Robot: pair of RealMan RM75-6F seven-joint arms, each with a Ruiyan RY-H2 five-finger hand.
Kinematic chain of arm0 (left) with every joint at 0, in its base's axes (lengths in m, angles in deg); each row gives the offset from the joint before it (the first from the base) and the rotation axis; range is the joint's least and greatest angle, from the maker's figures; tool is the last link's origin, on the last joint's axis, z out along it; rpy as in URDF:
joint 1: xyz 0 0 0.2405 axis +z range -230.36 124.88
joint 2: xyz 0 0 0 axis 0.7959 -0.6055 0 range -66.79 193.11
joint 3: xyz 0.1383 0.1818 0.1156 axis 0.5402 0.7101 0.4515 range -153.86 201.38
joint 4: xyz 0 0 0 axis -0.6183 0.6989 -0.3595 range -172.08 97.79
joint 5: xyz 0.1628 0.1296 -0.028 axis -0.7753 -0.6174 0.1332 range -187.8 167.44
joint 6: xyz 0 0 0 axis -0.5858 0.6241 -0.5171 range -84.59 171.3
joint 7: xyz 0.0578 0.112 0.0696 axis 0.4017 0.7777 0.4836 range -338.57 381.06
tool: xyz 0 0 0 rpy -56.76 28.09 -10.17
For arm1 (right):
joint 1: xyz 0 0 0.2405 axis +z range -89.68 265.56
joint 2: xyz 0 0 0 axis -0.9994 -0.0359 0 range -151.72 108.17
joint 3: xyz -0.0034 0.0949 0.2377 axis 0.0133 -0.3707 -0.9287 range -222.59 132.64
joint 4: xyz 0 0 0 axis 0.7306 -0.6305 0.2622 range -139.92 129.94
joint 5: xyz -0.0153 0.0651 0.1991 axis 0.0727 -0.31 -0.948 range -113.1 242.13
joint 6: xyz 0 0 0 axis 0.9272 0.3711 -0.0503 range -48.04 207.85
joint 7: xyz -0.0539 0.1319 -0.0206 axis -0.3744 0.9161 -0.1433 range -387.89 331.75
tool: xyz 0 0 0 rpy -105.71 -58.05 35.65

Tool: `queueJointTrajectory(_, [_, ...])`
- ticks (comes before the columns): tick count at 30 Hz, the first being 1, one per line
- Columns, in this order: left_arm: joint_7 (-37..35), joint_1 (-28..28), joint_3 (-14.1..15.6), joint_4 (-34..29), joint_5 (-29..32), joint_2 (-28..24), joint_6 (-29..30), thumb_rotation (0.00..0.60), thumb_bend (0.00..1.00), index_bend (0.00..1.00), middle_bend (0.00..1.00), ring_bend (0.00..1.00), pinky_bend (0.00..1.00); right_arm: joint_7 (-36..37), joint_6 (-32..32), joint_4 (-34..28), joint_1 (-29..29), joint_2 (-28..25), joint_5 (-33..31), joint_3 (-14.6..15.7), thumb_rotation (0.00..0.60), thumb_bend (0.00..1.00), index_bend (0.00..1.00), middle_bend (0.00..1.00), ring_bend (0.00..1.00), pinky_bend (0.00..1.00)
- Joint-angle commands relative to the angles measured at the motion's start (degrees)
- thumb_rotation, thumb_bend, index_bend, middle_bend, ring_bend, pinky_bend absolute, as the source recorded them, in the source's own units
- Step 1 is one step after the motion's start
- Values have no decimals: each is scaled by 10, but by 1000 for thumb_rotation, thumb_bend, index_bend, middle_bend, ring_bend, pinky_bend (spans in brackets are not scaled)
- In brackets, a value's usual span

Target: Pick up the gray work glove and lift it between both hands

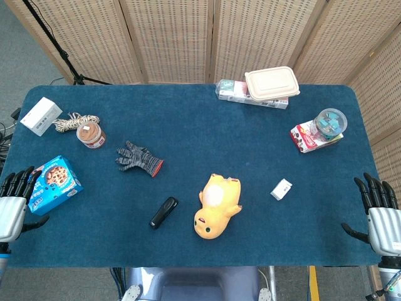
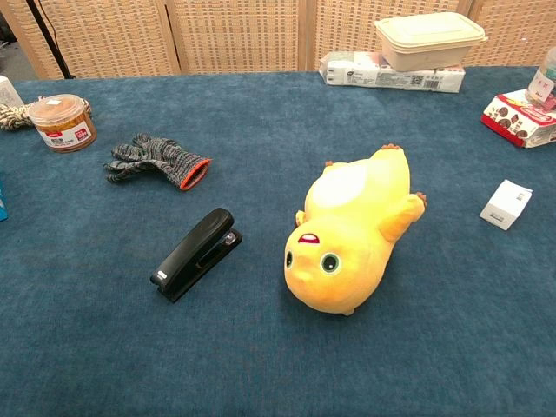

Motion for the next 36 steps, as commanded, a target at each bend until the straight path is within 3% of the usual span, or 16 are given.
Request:
queueJointTrajectory(1, [2, -3, -2, 1, 7, 0, -6, 600, 0, 0, 0, 0, 0, -2, -1, 3, 0, 2, 0, 0, 600, 0, 0, 0, 0, 0])
queueJointTrajectory(7, [-27, -14, 0, 7, -14, -7, -15, 600, 0, 0, 0, 0, 0, 2, 0, 4, -2, 1, -2, 0, 600, 0, 0, 0, 0, 0])
queueJointTrajectory(10, [-55, -40, -12, 22, -28, -11, -32, 600, 0, 0, 0, 0, 0, 6, -4, 8, 0, 2, -12, -5, 600, 0, 0, 0, 0, 0])
queueJointTrajectory(16, [-82, -155, -40, 95, -68, -1, -141, 600, 0, 0, 0, 0, 0, 11, -24, 20, 10, 6, -40, -20, 600, 0, 0, 0, 0, 0])
queueJointTrajectory(21, [-147, -261, -54, 166, -83, 46, -250, 600, 0, 0, 0, 0, 0, 19, -44, 30, 14, 9, -73, -29, 600, 0, 0, 0, 0, 0])
queueJointTrajectory(28, [-198, -359, -53, 255, -53, 107, -390, 600, 0, 0, 0, 0, 0, 34, -73, 50, 19, 7, -122, -44, 600, 0, 0, 0, 0, 0])
queueJointTrajectory(36, [-261, -426, -38, 366, -56, 192, -447, 600, 0, 0, 0, 0, 0, 37, -83, 52, 16, 4, -154, -53, 600, 0, 0, 0, 0, 0])
